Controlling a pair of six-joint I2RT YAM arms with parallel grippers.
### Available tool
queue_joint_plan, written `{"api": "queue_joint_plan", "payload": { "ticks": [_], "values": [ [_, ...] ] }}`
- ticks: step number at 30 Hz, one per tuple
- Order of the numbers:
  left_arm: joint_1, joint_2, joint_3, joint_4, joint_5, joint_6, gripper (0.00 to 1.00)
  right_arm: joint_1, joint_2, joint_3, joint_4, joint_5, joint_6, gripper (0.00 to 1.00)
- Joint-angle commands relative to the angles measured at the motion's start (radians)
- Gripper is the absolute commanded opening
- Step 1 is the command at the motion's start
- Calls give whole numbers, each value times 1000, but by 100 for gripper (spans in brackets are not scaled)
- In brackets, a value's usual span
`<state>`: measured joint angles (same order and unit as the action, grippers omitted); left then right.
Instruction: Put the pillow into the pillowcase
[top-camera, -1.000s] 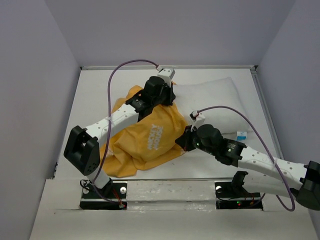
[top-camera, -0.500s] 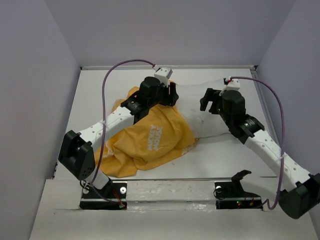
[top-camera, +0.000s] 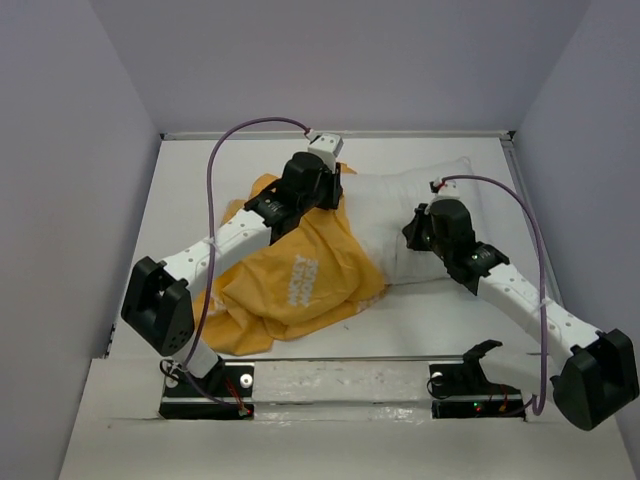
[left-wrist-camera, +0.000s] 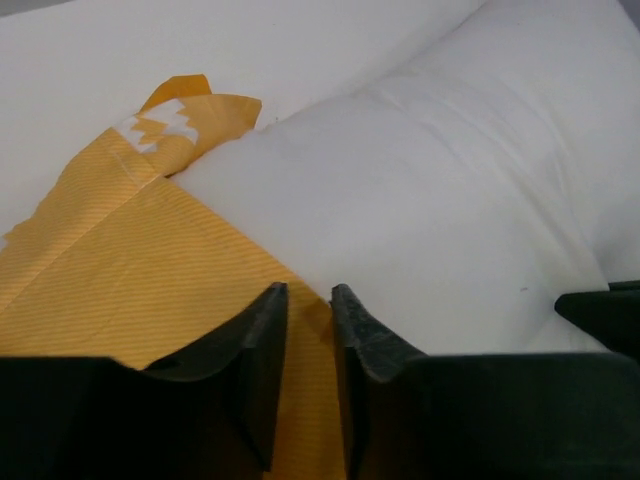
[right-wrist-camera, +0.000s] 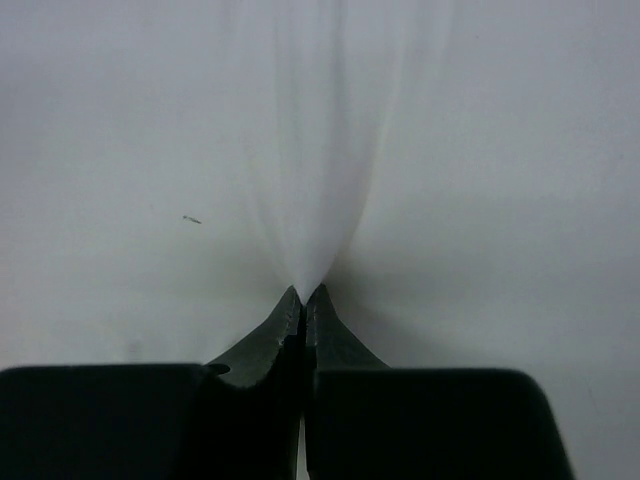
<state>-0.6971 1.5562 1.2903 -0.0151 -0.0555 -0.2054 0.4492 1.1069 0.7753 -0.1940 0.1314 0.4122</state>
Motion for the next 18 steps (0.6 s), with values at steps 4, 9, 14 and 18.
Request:
{"api": "queue_joint_plan", "payload": {
  "ticks": [4,9,14,18],
  "values": [
    [4,44,113,-55,126,9,52,186,-59,-70,33,-6,128,0],
    [-4,18,113,-135,-39,14,52,207,-78,-48,19,31,122,0],
    [-45,-89,49,-114,-310,52,76,207,-85,-47,16,34,120,0],
    [-51,-151,-26,-109,-428,54,77,207,-76,-59,28,30,122,0]
  ]
}}
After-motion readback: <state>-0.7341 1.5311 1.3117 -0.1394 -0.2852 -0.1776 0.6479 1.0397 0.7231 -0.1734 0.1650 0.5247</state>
